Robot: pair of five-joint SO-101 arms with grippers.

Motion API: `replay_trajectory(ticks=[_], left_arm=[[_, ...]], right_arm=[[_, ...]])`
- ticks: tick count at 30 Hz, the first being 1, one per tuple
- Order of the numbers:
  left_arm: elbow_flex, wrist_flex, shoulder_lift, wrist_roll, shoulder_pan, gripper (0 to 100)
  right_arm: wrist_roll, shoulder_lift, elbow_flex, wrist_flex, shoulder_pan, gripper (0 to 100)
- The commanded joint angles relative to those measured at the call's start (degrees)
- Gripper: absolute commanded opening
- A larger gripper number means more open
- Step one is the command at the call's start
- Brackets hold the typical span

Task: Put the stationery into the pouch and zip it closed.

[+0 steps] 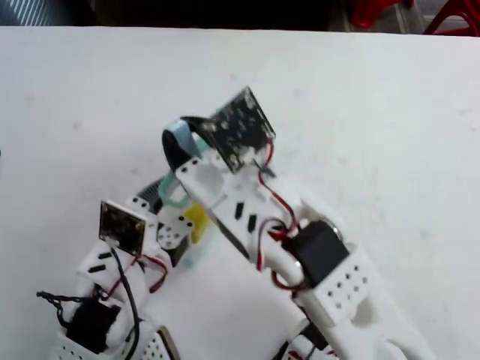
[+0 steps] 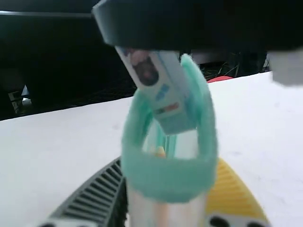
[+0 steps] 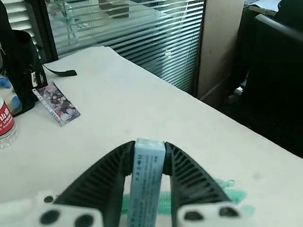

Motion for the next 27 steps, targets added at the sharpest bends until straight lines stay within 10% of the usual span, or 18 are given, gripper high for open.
replay_trajectory(ticks=[1, 27], left_arm=[[-0.5, 0.1, 0.1, -0.4, 0.6, 22], [-0.5, 0.4, 0.1, -0.4, 0.6, 22]], right_arm=[[0.1, -7.0, 3.9, 1.2, 0.0, 1.7], [5.3, -3.1, 6.0, 2.4, 1.4, 1.7]])
